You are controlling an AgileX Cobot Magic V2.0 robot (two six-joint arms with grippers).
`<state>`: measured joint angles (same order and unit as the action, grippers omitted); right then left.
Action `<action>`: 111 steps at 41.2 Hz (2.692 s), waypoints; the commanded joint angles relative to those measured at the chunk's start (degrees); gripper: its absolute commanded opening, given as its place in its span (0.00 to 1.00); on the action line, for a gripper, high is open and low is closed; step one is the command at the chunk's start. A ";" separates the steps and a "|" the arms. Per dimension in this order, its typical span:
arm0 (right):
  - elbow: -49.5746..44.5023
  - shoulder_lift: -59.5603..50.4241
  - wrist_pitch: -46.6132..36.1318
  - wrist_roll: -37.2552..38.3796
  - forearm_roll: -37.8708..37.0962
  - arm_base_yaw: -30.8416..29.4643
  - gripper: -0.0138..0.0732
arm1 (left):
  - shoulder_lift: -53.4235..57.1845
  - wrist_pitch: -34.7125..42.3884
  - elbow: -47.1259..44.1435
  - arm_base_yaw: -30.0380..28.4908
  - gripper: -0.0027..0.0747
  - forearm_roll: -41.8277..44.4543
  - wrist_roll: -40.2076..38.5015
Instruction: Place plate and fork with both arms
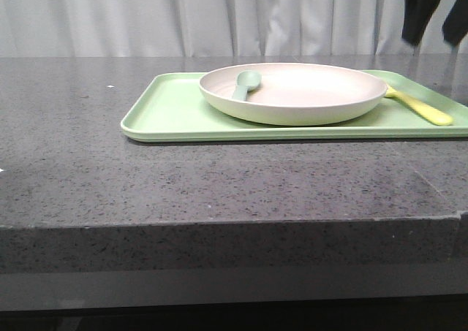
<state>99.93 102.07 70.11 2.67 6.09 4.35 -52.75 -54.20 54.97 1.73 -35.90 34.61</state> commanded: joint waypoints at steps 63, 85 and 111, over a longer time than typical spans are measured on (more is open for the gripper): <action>-48.40 -70.70 -16.84 -2.12 -0.20 2.12 0.33 | 0.49 2.82 1.51 -0.11 0.27 -1.77 -0.01; -48.40 -70.70 -16.54 -2.12 -0.25 2.12 0.08 | 0.49 4.72 1.51 -0.11 0.01 -1.83 -0.01; -48.40 -70.70 -16.54 -2.12 -0.25 2.12 0.08 | 25.82 21.76 -12.44 -2.24 0.01 -0.07 -0.01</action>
<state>50.30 31.08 57.34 1.09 6.09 6.50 -32.23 -40.93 44.85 0.65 -34.83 34.61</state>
